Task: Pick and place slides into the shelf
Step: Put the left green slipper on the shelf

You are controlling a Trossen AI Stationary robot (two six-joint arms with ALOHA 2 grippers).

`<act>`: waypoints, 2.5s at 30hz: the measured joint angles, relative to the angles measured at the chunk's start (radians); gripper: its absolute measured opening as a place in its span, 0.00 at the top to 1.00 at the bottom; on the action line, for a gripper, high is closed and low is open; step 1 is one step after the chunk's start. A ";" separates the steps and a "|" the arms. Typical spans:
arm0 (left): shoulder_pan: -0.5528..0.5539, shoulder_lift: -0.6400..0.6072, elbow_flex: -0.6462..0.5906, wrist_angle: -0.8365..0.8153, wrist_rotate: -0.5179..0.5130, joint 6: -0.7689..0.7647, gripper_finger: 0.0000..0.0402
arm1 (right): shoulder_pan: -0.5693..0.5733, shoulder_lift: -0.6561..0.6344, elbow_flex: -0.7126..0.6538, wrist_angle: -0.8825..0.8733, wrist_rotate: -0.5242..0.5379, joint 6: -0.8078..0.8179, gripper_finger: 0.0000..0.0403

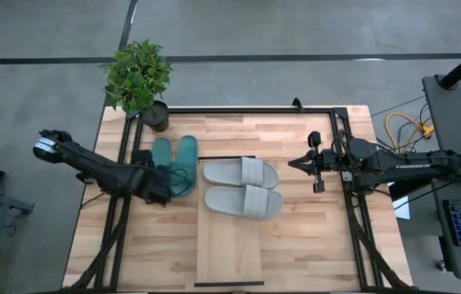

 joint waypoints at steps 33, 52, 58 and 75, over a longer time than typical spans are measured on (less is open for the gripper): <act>-0.208 0.191 -0.112 0.121 -0.043 -0.184 0.57 | 0.000 0.000 0.000 -0.013 0.000 0.000 0.98; -0.206 0.413 -0.181 0.149 -0.149 -0.550 0.57 | 0.000 0.000 0.000 -0.015 0.000 0.000 0.98; -0.205 0.472 -0.169 0.149 -0.149 -0.551 0.62 | 0.000 0.000 0.000 -0.015 0.000 0.000 0.98; -0.204 0.326 -0.119 0.068 -0.105 -0.553 1.00 | 0.000 0.000 0.000 -0.016 0.000 0.000 0.98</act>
